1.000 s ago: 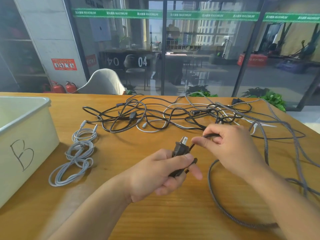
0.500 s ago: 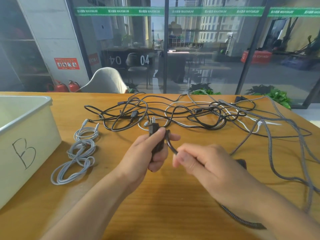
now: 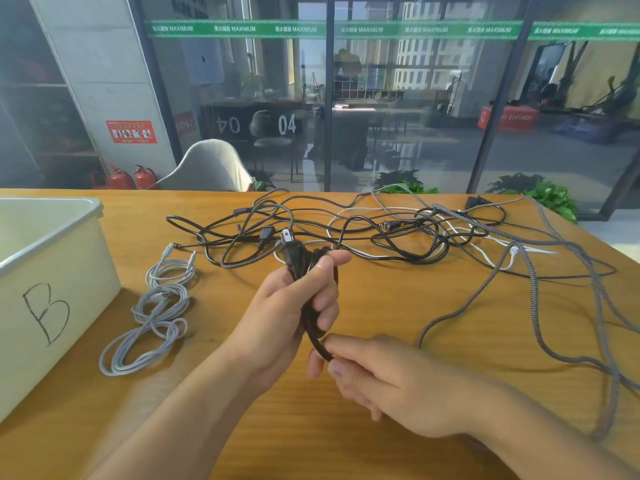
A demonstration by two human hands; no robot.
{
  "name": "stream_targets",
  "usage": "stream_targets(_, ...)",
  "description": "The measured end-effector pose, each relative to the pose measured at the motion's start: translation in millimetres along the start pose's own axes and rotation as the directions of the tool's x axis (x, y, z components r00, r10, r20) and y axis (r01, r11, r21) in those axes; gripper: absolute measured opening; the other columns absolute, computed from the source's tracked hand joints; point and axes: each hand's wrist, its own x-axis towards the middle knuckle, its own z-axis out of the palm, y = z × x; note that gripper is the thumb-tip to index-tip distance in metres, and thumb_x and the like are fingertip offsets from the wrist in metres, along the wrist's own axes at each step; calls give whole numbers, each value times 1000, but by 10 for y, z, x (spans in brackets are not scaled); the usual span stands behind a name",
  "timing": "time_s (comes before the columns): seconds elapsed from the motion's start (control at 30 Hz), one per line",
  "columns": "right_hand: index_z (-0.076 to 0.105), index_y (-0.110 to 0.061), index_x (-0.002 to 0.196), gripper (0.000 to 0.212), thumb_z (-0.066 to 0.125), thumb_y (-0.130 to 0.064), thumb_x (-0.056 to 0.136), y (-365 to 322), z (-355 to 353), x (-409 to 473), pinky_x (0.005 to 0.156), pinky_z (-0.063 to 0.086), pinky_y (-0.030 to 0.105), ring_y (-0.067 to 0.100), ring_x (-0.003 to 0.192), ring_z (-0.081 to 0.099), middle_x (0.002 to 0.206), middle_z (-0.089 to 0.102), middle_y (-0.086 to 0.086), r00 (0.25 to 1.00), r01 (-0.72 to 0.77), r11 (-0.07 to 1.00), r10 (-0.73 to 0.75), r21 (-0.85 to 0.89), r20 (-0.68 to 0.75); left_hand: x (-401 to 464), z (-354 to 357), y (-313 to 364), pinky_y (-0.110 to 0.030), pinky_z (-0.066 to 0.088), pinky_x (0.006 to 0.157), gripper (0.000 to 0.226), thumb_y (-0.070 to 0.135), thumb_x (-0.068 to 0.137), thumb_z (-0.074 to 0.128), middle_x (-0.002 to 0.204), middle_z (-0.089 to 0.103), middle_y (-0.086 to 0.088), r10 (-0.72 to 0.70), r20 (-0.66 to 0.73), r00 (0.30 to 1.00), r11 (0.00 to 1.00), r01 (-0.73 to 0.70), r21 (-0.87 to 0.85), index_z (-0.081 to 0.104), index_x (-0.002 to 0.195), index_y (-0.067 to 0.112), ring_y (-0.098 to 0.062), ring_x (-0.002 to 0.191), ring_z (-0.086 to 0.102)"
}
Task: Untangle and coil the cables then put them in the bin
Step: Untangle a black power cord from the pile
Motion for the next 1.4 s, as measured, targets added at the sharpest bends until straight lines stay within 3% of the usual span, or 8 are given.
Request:
stream_targets(0.27,75,-17,92,14,70,-28,96,234,-303,15,57,49,37,16,55,45,67,54,-1,973,-56,902,145,429,-178,-51,-5,80,-22,21,44,30,41,95,58,49,22,9,-5,51,999,993,11,-116,72,88,15,-7,39,19)
stream_targets(0.53,71,-9,92,58,100,-46,59,229,-145,178,59,52,26,11,57,50,65,51,1,862,289,437,270,852,-430,-58,41,70,-34,14,52,34,41,94,58,46,21,7,-23,62,998,996,28,-84,56,72,16,-12,40,16)
stream_targets(0.7,56,-3,104,81,77,-75,74,173,93,325,90,45,51,29,91,57,86,55,16,740,386,591,260,708,-620,-104,137,-6,-34,14,49,35,36,99,58,43,25,10,-79,249,965,992,101,-78,55,70,15,-10,37,18)
stream_targets(0.8,70,-20,116,76,67,-83,74,122,105,277,99,54,42,25,109,70,100,74,12,768,357,683,174,637,-617,-108,169,-36,-29,16,45,38,38,99,63,41,27,11,-121,300,946,986,150,-74,54,71,14,-8,35,20)
stream_targets(0.93,71,-13,96,50,57,-61,94,38,118,282,70,54,20,13,73,69,68,70,4,643,353,826,127,440,-755,-89,243,-57,-27,16,45,46,49,91,60,42,27,6,-147,149,978,989,149,0,51,62,15,-11,37,18)
stream_targets(1.1,63,-13,85,38,59,-50,94,-1,148,316,53,47,20,10,53,56,59,59,-8,510,360,864,133,351,-850,-35,392,-102,-22,22,44,53,67,83,60,45,34,6,71,-162,984,982,-41,183,55,53,23,-11,40,24)
stream_targets(1.27,55,-14,77,39,59,-47,99,-19,148,331,51,49,46,22,52,50,56,51,2,490,327,886,138,328,-861,-37,472,-180,-24,27,42,57,55,103,32,52,40,4,231,-268,935,946,-152,287,55,89,5,-13,42,32)
stream_targets(1.4,53,-9,75,38,57,-39,97,-3,114,330,52,43,39,15,49,44,52,44,-4,504,300,872,200,387,-840,-55,488,-258,-24,31,46,33,40,112,29,61,45,7,371,-283,885,874,-229,429,54,100,23,-16,50,40)
